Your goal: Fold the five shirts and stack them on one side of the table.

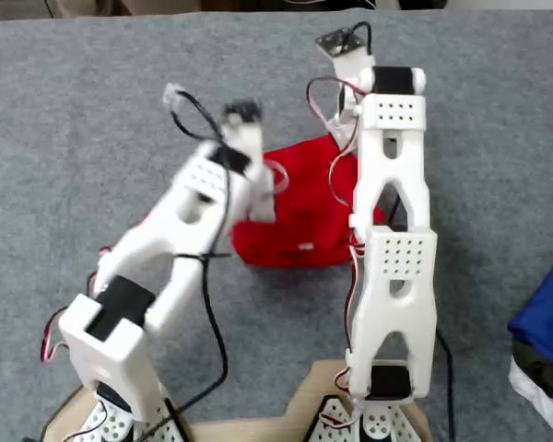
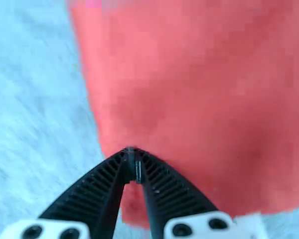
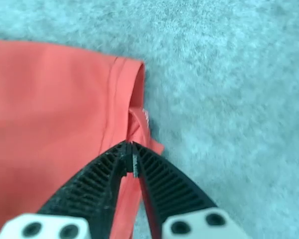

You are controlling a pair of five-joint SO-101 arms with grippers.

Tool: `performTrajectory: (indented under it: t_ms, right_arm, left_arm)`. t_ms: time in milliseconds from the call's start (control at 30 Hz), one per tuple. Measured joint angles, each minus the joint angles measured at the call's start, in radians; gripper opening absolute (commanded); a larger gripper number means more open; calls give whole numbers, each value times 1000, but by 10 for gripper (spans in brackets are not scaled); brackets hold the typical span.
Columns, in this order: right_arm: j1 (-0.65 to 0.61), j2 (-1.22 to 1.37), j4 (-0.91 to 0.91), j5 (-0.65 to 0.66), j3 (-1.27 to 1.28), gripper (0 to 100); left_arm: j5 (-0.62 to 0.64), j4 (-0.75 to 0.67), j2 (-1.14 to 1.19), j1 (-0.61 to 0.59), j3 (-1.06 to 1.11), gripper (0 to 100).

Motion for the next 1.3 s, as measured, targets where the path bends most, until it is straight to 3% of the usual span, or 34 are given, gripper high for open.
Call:
performTrajectory:
  t_ms: [200,533,733,967,1300]
  right_arm:
    - [18,-8,17,0,55,5]
    - [-12,-417,3,25,707,5]
    - [-12,-629,-147,25,1083,5]
    - [-12,-660,-463,25,1493,5]
    - [54,-717,-545,77,1610,5]
  left_arm:
    - [-23,0,40,-48,-198,20]
    - [-35,-6,322,-58,-391,20]
    - [-35,26,470,-63,-512,20]
    - [-35,63,563,-63,-611,20]
    - [-124,63,575,-63,-623,20]
